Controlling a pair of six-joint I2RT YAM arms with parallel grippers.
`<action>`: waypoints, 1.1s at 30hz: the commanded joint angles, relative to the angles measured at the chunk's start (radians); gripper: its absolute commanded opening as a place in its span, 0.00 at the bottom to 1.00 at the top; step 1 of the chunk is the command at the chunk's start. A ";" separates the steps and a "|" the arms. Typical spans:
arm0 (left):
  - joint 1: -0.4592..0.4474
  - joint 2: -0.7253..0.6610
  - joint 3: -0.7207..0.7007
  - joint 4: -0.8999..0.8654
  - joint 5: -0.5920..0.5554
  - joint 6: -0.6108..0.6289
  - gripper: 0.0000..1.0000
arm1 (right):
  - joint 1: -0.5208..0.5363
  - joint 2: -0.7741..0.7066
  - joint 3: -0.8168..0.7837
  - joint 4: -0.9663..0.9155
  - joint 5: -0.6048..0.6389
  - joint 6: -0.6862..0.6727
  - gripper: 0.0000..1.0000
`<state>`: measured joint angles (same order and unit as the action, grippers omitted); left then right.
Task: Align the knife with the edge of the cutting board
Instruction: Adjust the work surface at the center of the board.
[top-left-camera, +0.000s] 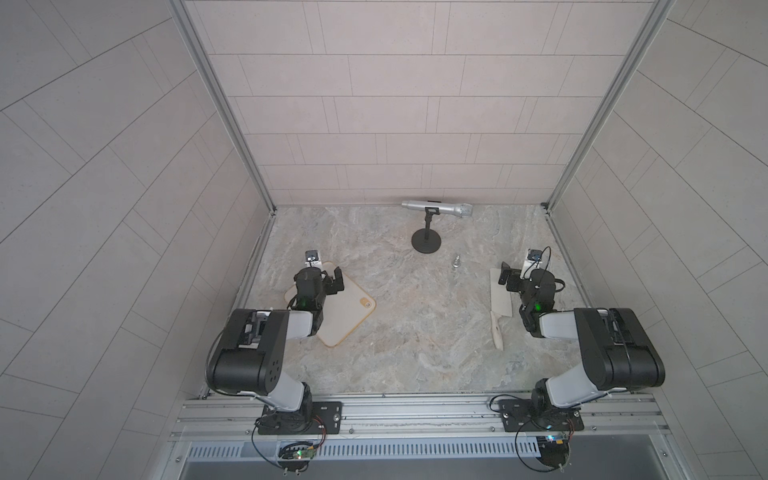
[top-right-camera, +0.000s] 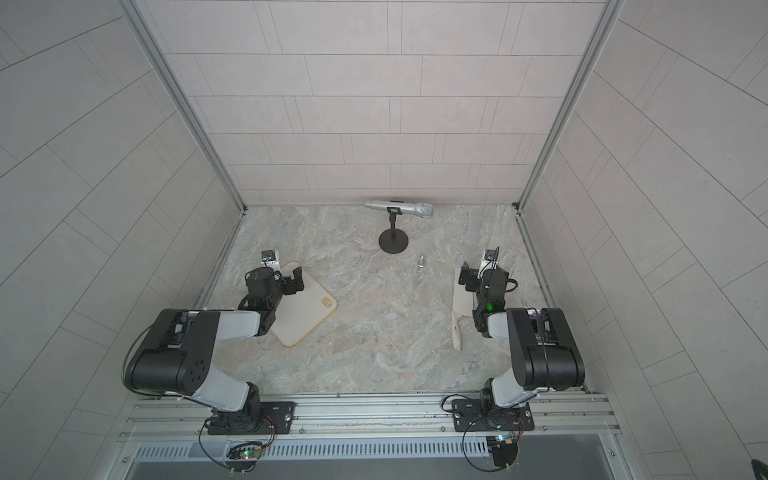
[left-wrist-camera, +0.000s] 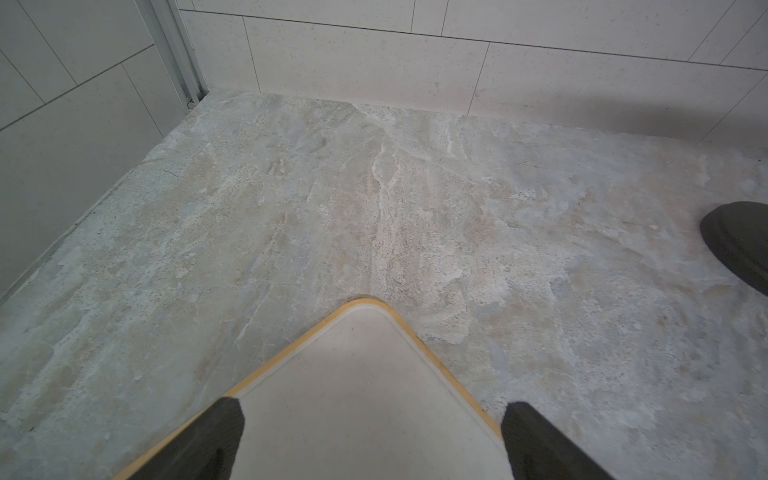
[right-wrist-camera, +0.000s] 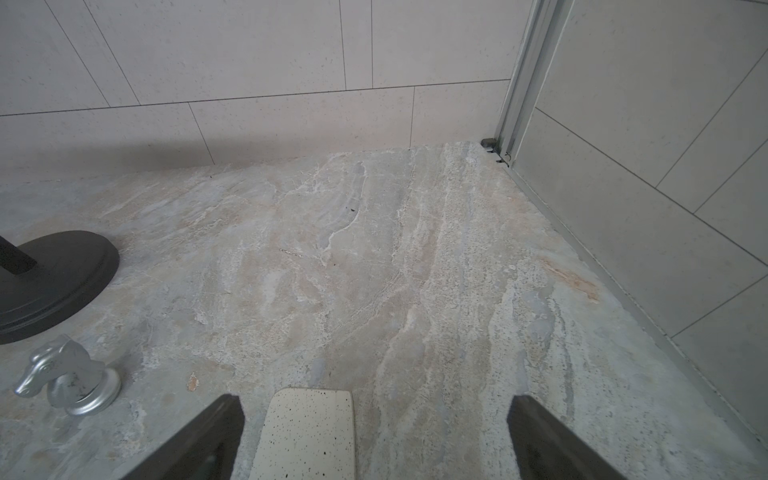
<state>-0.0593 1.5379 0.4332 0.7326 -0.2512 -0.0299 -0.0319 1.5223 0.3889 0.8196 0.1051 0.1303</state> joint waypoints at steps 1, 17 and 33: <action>-0.001 -0.002 0.015 0.002 0.002 0.000 1.00 | 0.006 -0.007 0.003 -0.002 0.002 -0.007 1.00; -0.002 -0.005 0.012 0.003 0.001 0.000 1.00 | 0.006 -0.007 0.004 -0.002 0.002 -0.006 1.00; 0.013 -0.008 0.014 -0.005 0.057 0.002 1.00 | 0.006 -0.007 0.005 -0.003 0.003 -0.008 1.00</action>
<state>-0.0536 1.5379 0.4332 0.7322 -0.2302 -0.0296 -0.0319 1.5223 0.3889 0.8196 0.1055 0.1303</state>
